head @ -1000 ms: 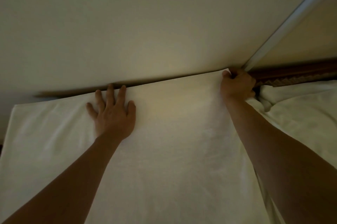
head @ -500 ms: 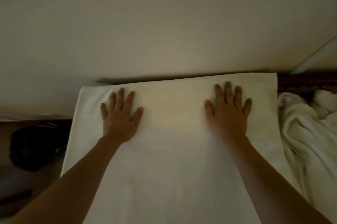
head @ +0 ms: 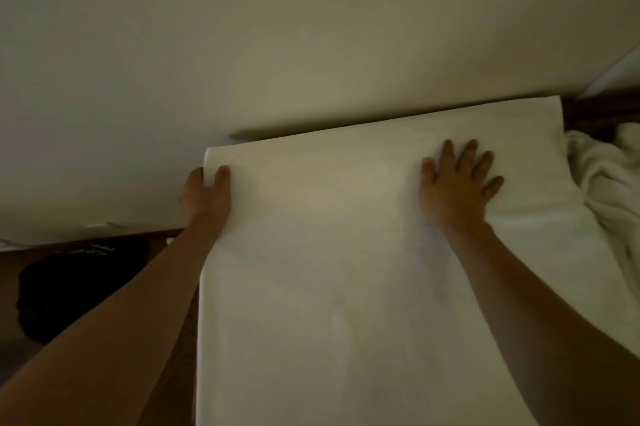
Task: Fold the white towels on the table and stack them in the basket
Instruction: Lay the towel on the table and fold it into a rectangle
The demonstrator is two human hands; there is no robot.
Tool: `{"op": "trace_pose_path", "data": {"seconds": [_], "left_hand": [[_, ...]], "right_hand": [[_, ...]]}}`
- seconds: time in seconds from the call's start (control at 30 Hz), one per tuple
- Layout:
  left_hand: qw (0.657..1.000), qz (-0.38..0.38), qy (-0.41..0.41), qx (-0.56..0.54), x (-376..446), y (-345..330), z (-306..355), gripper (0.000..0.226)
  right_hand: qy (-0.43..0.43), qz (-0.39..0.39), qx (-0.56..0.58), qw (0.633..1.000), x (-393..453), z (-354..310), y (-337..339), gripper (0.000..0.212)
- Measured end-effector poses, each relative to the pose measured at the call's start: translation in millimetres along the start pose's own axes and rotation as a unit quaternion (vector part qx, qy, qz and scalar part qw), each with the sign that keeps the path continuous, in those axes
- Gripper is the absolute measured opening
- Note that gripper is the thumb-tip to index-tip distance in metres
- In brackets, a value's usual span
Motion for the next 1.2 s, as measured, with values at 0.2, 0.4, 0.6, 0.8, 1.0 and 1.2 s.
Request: {"op": "trace_pose_path", "data": {"seconds": [0.2, 0.4, 0.6, 0.8, 1.0, 1.2], "left_hand": [[0.997, -0.039, -0.016, -0.064, -0.2, 29.0, -23.7, 0.037], [0.987, -0.157, -0.025, -0.002, 10.6, 36.8, -26.9, 0.025], [0.971, -0.189, 0.045, -0.140, 8.2, 41.2, -17.4, 0.025], [0.909, -0.193, 0.192, -0.315, -3.8, 47.6, -19.7, 0.018], [0.889, -0.175, 0.238, -0.351, -1.9, 63.3, -27.8, 0.024], [0.954, -0.102, 0.098, -0.265, 5.8, 104.6, -13.9, 0.030]], "right_hand": [[0.209, -0.042, 0.028, 0.977, -266.3, -172.5, -109.3, 0.081], [0.221, -0.149, 0.041, 0.963, -366.0, -231.9, -131.2, 0.079], [0.110, -0.035, -0.023, 0.993, -342.8, -222.9, -92.1, 0.070], [0.093, -0.101, 0.075, 0.988, -339.9, -230.8, -73.9, 0.031], [0.050, -0.181, 0.180, 0.966, -344.6, -232.4, -80.6, 0.019], [0.035, -0.225, 0.265, 0.937, -363.4, -252.9, -65.5, 0.024]]}}
Point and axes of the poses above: each hand's wrist, its own x-axis towards the middle knuckle, its own y-axis out of the back of the hand, z = x × y, the point moved 9 cm from there along x, towards the middle knuckle, and after that the axes turned 7 degrees about -y, right-handed, at the moved point
